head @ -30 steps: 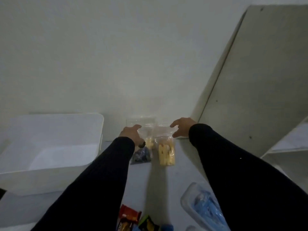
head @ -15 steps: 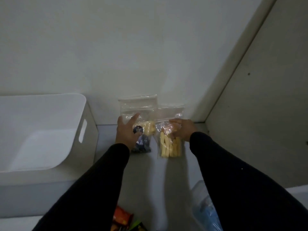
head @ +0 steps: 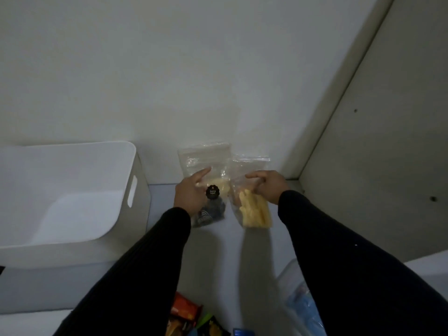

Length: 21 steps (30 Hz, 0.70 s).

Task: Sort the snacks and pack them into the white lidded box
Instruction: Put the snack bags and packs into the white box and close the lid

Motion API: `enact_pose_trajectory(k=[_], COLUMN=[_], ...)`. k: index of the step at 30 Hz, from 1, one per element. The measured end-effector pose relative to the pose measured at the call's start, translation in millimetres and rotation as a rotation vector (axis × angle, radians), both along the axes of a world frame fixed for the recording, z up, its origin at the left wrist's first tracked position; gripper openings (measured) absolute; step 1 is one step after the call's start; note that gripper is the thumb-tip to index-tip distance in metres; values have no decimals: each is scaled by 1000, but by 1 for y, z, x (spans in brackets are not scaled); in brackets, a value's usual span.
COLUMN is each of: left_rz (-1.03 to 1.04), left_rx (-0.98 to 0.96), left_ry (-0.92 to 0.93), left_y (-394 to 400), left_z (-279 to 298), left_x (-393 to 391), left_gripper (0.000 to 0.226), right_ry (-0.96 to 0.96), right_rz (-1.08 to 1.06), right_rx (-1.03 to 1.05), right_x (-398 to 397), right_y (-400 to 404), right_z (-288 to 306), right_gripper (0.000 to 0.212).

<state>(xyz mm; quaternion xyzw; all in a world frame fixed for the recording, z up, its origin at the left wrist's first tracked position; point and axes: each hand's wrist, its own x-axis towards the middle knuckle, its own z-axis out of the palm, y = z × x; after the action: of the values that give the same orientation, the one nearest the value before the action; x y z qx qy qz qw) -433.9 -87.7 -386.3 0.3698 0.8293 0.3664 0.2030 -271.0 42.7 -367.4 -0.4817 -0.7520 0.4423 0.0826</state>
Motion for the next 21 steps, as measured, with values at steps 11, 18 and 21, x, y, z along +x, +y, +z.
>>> enact_pose_trajectory(k=[11,18,21], left_rz=[-41,-77,-74], left_rx=[346,504,530], left_ry=[-195,-251,-277], left_y=[-61,-144,-182], left_z=[104,177,194], left_x=[-17,-50,-77], left_gripper=[33,30,31], right_ry=[154,338,419], right_rz=[-128,-156,-141], right_rx=[212,279,269], right_x=[-10,-46,-74], right_y=[-72,-156,-191], right_z=[109,183,199], right_gripper=[38,38,38])
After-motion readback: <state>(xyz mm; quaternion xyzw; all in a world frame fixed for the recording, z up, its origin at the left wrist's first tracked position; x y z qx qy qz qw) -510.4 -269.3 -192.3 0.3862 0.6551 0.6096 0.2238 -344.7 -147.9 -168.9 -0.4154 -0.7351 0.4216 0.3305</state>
